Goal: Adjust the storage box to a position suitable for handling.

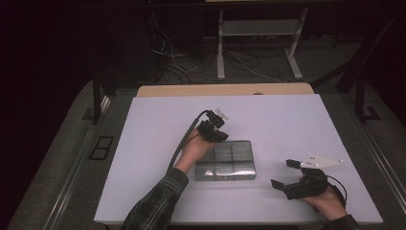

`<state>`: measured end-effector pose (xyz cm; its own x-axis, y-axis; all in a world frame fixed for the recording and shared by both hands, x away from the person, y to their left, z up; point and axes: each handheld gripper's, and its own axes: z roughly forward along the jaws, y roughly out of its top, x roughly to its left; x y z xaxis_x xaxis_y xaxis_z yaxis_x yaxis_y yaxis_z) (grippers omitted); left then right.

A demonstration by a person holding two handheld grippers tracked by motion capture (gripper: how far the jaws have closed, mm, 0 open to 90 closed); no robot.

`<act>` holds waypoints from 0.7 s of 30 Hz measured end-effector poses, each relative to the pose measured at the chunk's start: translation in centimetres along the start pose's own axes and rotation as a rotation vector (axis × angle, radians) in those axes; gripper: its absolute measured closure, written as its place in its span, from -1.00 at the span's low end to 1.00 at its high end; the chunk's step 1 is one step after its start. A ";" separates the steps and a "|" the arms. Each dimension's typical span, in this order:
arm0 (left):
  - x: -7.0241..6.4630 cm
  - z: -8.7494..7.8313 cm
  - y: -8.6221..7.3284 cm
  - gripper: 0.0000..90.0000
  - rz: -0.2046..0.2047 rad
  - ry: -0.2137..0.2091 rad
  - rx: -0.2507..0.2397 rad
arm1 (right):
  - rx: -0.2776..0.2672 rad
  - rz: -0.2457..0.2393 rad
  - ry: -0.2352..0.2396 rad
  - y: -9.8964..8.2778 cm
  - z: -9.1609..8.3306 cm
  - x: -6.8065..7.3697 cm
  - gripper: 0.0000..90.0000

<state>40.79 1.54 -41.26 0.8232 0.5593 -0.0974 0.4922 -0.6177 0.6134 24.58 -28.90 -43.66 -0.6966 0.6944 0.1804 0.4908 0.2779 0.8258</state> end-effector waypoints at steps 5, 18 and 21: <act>-0.5 -0.2 -0.3 0.97 0.013 -0.009 0.002 | 0.002 -0.001 -0.002 0.0 0.0 0.0 -0.99; -1.4 -0.4 -0.8 0.97 0.012 -0.040 -0.003 | 0.018 -0.035 0.008 0.0 0.7 -0.8 -0.99; -1.6 -0.3 -0.8 0.97 0.019 -0.042 -0.001 | 0.017 -0.031 0.009 0.1 0.6 -0.9 -0.99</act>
<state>39.03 1.33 -41.33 0.8436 0.5238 -0.1181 0.4759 -0.6276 0.6161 25.56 -29.06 -44.11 -0.7160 0.6797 0.1596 0.4780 0.3106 0.8216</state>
